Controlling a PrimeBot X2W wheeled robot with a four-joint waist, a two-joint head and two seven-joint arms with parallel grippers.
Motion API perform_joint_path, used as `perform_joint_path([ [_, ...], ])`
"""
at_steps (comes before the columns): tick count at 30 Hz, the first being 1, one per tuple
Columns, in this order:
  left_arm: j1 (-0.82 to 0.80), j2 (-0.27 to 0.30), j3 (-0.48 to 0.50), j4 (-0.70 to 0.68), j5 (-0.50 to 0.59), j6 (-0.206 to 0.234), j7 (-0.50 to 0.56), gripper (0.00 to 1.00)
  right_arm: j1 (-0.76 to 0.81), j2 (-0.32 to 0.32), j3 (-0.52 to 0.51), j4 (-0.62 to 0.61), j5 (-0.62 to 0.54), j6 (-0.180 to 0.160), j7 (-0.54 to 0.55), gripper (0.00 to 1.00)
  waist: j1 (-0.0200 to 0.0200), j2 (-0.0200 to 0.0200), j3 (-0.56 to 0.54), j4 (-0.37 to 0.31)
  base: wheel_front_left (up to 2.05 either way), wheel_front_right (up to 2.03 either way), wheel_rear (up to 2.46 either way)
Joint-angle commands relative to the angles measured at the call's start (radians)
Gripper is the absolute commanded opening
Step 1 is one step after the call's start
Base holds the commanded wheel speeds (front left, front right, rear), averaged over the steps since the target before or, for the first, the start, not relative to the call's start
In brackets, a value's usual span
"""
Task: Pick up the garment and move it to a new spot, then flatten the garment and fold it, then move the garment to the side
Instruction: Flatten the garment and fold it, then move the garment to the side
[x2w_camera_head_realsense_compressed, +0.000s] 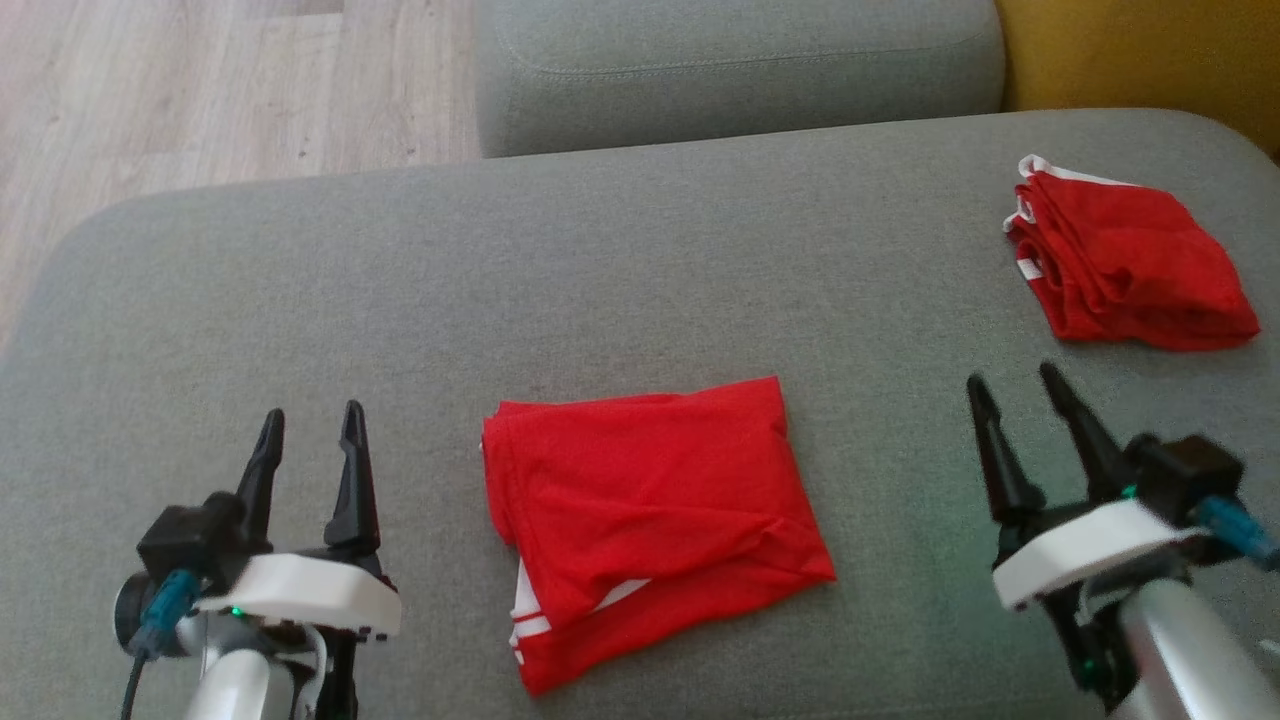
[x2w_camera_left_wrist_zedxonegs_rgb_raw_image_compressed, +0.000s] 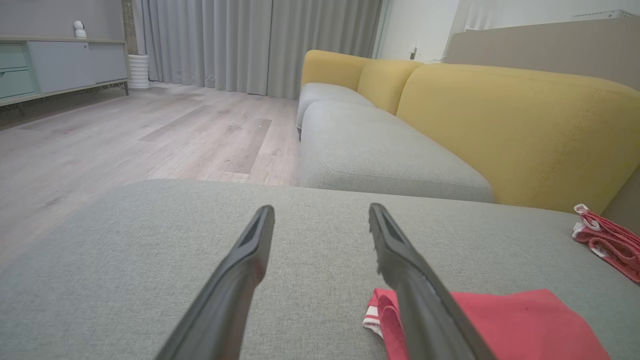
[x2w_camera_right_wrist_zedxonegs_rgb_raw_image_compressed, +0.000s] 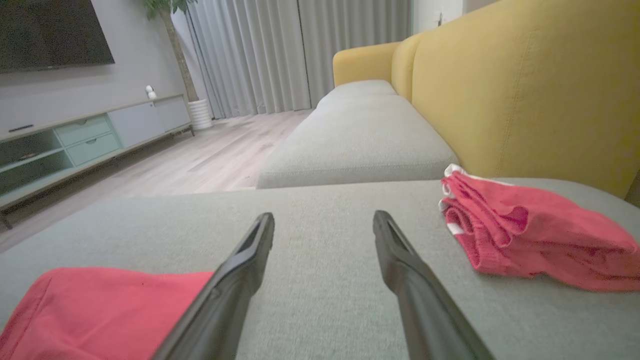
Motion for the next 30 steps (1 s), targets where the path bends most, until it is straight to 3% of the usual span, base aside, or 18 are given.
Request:
perform_joint_path([
  [1,-0.036,0.003,0.050,-0.029,0.011,-0.005,-0.012,1.00,-0.019,0.000,0.007,-0.026,-0.020,-0.001,-0.012,1.00,0.0000,0.0000,0.001,0.002,0.00,0.00,0.00],
  [6,-0.035,-0.019,0.068,-0.011,0.038,-0.035,-0.012,1.00,0.006,0.051,-0.007,-0.002,-0.082,-0.001,-0.004,1.00,0.0000,0.0000,0.000,0.015,0.00,0.00,0.00],
  [11,-0.042,-0.033,0.075,0.005,0.054,-0.054,-0.012,1.00,-0.021,0.069,0.039,0.010,-0.066,-0.001,0.049,1.00,0.0000,0.0000,-0.002,0.035,0.00,0.00,0.00],
  [20,-0.071,-0.051,0.078,0.038,0.070,-0.085,-0.012,1.00,-0.192,0.113,0.162,0.182,0.051,-0.001,0.298,1.00,0.0000,0.0000,0.026,0.100,0.00,0.00,0.00],
  [30,-0.083,-0.063,0.095,0.052,0.083,-0.097,-0.012,1.00,-0.283,0.178,0.102,0.479,0.078,-0.001,0.591,1.00,0.0000,0.0000,0.046,0.155,0.00,0.00,0.00],
])
